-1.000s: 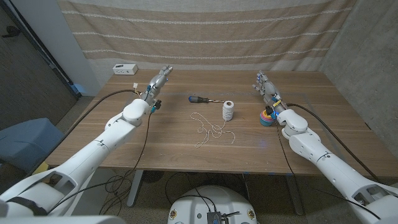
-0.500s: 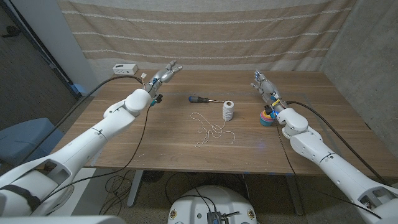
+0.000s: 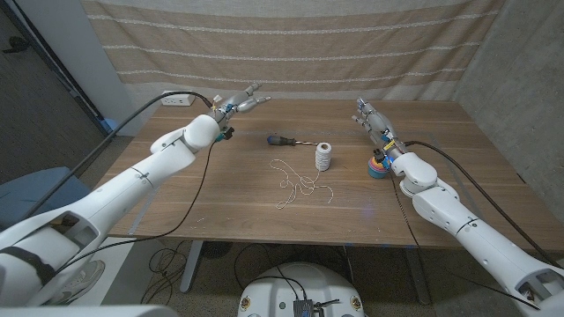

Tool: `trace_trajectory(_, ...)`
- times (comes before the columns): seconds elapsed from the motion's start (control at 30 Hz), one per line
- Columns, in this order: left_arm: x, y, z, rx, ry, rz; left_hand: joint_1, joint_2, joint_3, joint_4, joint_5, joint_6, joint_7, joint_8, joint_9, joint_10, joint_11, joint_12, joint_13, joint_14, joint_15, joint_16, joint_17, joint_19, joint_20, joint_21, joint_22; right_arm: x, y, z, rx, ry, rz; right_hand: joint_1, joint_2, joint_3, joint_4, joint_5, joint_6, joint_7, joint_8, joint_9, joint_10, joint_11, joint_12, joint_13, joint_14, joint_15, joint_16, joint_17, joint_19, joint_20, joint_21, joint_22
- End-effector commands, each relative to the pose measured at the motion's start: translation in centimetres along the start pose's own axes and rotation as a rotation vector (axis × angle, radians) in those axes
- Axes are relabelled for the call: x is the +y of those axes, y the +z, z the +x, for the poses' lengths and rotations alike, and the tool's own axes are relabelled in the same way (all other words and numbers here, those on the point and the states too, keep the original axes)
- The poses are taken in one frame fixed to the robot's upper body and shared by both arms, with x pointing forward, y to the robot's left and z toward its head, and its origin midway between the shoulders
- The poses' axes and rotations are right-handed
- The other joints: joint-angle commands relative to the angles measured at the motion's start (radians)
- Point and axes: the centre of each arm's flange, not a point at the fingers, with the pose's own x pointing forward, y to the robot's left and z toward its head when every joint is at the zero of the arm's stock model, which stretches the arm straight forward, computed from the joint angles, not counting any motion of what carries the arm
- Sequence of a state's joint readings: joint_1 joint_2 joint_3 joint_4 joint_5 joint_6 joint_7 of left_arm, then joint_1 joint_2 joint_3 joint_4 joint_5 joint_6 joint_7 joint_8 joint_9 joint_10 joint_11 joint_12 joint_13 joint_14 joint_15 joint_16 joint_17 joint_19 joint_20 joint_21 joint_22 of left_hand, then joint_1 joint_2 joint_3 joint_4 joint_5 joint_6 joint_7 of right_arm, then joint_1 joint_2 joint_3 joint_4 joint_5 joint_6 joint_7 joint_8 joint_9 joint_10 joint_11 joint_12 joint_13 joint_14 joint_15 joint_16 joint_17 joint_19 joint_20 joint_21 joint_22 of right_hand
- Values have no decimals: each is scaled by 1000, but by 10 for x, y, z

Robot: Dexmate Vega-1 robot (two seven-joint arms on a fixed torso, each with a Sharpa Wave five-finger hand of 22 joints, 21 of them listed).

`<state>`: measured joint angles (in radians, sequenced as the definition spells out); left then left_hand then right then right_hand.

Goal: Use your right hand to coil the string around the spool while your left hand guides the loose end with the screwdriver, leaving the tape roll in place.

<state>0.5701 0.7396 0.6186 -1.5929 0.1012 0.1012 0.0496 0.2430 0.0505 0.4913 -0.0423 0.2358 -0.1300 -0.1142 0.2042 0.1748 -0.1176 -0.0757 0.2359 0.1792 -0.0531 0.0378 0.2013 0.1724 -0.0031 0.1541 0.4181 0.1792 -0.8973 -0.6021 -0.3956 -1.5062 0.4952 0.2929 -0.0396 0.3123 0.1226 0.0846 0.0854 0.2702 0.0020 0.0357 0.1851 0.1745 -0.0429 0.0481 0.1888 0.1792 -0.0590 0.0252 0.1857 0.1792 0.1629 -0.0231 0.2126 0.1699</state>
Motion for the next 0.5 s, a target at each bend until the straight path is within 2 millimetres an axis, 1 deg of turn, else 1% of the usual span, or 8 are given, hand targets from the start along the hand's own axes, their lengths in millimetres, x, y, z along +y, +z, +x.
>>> trace_trajectory(0.03, -1, 19, 8, 10, -40, 171, 29, -3, 4, -22, -9, 16, 6, 2, 1, 7, -1, 2, 6, 12, -1, 5, 1, 18, -2, 6, 3, 9, 8, -3, -18, 26, -25, 14, 1, -1, -6, -4, 3, 5, 5, 6, 7, 5, 5, 3, 5, -1, 7, 2, 7, 2, 0, 2)
trace_trajectory(0.13, -2, 22, 10, 13, -49, 203, 45, -5, 7, -37, -13, 30, 7, 4, 2, 13, -1, 1, 6, 22, -2, 4, 1, 25, -3, 5, 3, 10, 9, -3, -21, 30, -27, 14, 1, -1, -6, -4, 4, 4, 5, 6, 7, 5, 5, 3, 5, -1, 7, 2, 8, 2, 0, 2)
trace_trajectory(0.33, -6, 29, 15, 12, -60, 273, 66, -8, 10, -55, -17, 50, 12, 7, 2, 17, -4, -1, 6, 29, -5, 1, 1, 37, -5, 4, 3, 13, 12, -3, -29, 34, -33, 14, 0, -1, -7, -5, 4, 5, 5, 6, 8, 5, 5, 3, 6, 0, 7, 2, 9, 2, -1, 2)
trace_trajectory(0.43, -8, 32, 18, 9, -66, 300, 85, -15, 10, -71, -19, 62, 13, 8, 2, 19, -5, -4, 6, 35, -8, -1, 1, 53, -11, 6, 3, 14, 13, -3, -31, 37, -38, 14, 0, -1, -7, -6, 5, 5, 5, 6, 9, 5, 5, 3, 6, 0, 7, 3, 9, 2, -1, 3)
trace_trajectory(0.5, -9, 34, 20, 7, -68, 319, 94, -18, 10, -78, -19, 64, 14, 7, 2, 22, -3, -5, 6, 40, -9, -1, 1, 59, -9, 6, 3, 14, 13, -3, -33, 38, -41, 13, 0, -1, -8, -6, 6, 4, 5, 6, 10, 5, 5, 3, 6, 0, 7, 3, 9, 2, -2, 3)
